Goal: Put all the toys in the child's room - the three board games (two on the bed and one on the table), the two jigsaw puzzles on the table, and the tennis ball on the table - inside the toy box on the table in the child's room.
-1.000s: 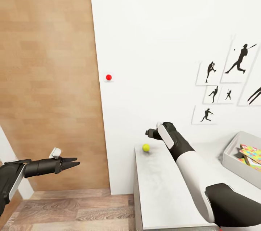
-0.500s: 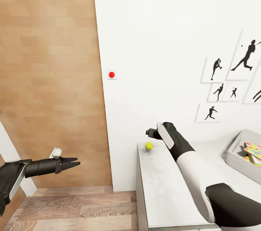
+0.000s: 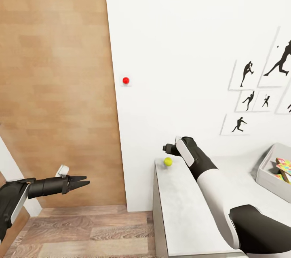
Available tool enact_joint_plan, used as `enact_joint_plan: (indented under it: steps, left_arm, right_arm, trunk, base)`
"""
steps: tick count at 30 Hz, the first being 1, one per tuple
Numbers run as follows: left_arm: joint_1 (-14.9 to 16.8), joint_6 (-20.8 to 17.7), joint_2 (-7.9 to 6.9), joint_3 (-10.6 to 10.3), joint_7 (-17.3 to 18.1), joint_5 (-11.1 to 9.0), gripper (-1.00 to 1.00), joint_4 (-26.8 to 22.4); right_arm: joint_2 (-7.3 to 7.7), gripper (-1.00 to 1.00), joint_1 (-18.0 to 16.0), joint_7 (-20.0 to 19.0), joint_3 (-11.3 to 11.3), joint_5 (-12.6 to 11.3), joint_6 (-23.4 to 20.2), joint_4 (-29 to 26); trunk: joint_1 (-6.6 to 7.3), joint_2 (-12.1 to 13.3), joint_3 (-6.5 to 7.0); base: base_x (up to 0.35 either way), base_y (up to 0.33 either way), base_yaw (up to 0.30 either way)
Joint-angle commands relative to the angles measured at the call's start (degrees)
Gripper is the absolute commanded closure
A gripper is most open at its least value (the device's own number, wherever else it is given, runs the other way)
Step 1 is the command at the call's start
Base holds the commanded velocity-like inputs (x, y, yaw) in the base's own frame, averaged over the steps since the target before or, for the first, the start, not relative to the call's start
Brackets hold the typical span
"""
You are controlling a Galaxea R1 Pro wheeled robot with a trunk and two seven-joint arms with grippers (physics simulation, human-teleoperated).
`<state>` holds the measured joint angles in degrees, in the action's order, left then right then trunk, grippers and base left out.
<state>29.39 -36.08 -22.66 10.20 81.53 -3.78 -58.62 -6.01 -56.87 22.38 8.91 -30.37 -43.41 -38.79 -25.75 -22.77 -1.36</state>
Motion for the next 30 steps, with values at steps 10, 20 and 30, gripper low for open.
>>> enact_joint_plan:
  steps: [10,20,30]
  left_arm:
    - [0.05,-0.66,-0.01,0.00,0.12,-0.08,-1.00,-0.01]
    - [0.05,-0.41,-0.01,0.07,0.13,-0.09,-1.00,-0.01]
    - [0.05,-0.36,-0.01,0.07,0.12,-0.09,-1.00,-0.01]
  right_arm:
    - [0.19,-1.00,-0.04,0.56,-0.01,-0.52,-0.04,1.00]
    - [0.20,-1.00,-0.04,0.54,0.01,-0.48,-0.01,1.25]
    - [0.20,-1.00,-0.02,0.52,0.12,-0.48,0.03,1.26]
  trunk:
    - [-0.04,-0.15,-1.08]
    - [-0.04,-0.15,-2.02]
    - [-0.04,-0.15,-2.95]
  base:
    - [0.114,0.001,0.000]
    - [0.120,0.000,0.000]
    - [0.007,0.000,0.000]
